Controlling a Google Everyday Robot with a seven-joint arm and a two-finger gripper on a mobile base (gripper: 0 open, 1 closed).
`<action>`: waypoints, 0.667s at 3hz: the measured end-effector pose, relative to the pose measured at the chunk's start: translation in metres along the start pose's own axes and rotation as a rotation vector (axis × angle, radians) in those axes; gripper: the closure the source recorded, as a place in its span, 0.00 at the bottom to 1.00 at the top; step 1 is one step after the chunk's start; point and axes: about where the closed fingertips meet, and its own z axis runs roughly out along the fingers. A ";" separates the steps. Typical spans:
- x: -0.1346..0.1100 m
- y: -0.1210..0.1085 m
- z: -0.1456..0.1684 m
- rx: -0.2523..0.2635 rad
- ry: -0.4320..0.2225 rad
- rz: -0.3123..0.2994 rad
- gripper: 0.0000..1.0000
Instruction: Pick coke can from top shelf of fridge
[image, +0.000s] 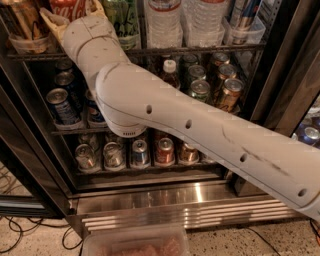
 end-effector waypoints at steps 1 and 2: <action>-0.005 -0.001 0.002 0.005 0.008 0.010 0.48; -0.009 0.002 0.002 0.008 0.018 0.016 0.68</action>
Offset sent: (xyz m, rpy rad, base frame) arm -0.0052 0.0055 0.0110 0.0108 0.0377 -0.0114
